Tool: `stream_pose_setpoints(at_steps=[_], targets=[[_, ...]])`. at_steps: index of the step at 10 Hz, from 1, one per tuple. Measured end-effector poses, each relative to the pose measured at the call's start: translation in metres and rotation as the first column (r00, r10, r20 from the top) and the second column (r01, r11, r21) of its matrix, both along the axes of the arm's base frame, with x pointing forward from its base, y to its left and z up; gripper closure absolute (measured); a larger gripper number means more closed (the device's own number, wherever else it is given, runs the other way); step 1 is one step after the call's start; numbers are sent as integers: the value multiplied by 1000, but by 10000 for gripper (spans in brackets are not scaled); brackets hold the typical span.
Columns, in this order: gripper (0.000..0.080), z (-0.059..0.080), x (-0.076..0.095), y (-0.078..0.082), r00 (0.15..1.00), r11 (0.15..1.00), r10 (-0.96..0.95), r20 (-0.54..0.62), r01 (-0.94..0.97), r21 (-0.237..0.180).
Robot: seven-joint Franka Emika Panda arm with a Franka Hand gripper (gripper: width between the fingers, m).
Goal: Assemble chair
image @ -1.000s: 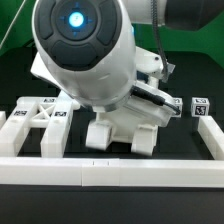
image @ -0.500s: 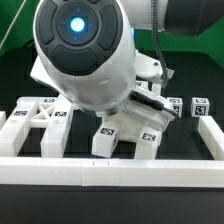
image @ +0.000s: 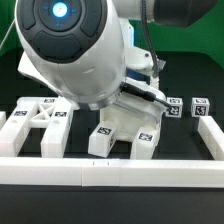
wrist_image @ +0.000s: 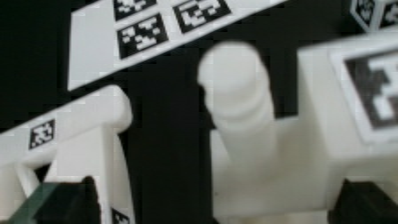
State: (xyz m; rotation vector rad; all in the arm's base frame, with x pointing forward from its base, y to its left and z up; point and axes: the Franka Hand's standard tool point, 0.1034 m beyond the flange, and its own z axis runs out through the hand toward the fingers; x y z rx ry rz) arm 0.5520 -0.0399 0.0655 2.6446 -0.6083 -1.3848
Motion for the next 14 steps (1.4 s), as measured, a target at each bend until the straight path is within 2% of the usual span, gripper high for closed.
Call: stream_pose_setpoints(at_steps=[1,2,3,5,7,8,9,12,14], targets=[[150,6,1,0,1000,1000,-2,11,2,-6],[150,6,10,-2,997,999,9,71,-6,-37],[150,5,19,0,985,998,32,168,-24,-52],[150,6,27,3,947,996,81,311,-62,-69],[150,17,39,-10,878,979,185,442,-204,-4],[150,21,50,-19,837,973,205,508,-232,-11],[150,23,58,-21,798,971,213,563,-238,-31],[150,21,67,-20,636,964,246,732,-236,-119],[150,19,62,-45,593,930,297,749,-358,-85]])
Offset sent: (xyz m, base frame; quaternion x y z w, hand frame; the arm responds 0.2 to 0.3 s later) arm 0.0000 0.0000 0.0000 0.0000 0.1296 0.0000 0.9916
